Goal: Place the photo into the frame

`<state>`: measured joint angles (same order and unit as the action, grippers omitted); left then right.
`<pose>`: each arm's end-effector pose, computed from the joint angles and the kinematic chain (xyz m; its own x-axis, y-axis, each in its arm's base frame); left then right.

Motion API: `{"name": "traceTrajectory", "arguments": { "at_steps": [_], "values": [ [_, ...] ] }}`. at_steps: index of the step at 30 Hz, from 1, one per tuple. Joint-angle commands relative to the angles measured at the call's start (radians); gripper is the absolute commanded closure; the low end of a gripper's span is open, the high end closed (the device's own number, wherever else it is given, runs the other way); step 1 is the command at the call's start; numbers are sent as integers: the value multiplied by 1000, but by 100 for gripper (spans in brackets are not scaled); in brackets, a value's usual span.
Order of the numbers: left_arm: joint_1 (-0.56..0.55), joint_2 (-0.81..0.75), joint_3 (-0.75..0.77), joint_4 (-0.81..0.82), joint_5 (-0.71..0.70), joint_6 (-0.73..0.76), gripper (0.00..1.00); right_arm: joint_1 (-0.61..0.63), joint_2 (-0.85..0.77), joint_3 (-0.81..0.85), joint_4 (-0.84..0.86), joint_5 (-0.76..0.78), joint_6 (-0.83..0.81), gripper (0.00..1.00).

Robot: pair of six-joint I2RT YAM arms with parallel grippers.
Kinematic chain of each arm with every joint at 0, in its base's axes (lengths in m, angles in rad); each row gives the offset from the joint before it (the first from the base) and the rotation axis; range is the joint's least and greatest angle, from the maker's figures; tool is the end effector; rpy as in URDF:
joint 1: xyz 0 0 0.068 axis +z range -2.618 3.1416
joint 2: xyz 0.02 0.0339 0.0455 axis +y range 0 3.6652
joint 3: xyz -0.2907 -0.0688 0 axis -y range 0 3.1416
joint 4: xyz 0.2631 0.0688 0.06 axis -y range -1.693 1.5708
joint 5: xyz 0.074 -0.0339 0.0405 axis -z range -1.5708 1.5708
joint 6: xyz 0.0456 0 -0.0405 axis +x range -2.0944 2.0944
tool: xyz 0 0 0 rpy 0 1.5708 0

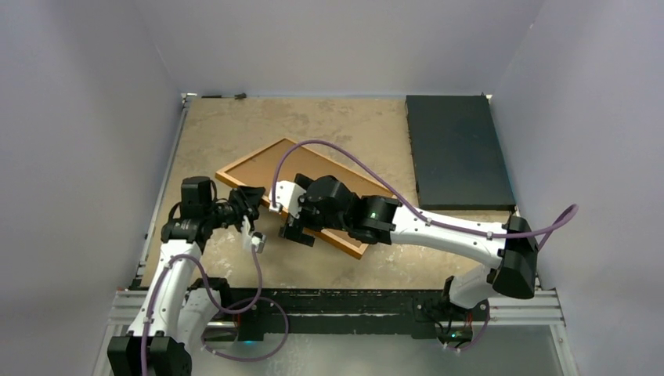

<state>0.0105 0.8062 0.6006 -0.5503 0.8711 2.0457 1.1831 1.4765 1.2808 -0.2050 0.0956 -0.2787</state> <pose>0.1641 -0.0332 0.2574 0.8027 0.5812 -0.1340 0.3586 -0.2907 0.8871 0.1448 0.3430 0.3640 0.1026 -0.4731 -0.8750 -0.8946 0.3407 -0.2891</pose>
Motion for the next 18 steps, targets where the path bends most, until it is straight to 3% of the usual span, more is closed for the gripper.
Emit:
{"name": "traceTrajectory", "arguments": {
  "at_steps": [1,9,12,18],
  "values": [
    [-4,-6,85,8,34,29,91,36,22,19,-55,47,-61,2],
    [-4,-1,162,-49,26,-47,92,84,72,-1,3,289,-70,19],
    [-4,-9,157,-44,28,-48,92,85,71,5,34,379,-79,31],
    [-4,-20,139,3,29,-84,92,89,41,16,76,404,-99,55]
  ]
}}
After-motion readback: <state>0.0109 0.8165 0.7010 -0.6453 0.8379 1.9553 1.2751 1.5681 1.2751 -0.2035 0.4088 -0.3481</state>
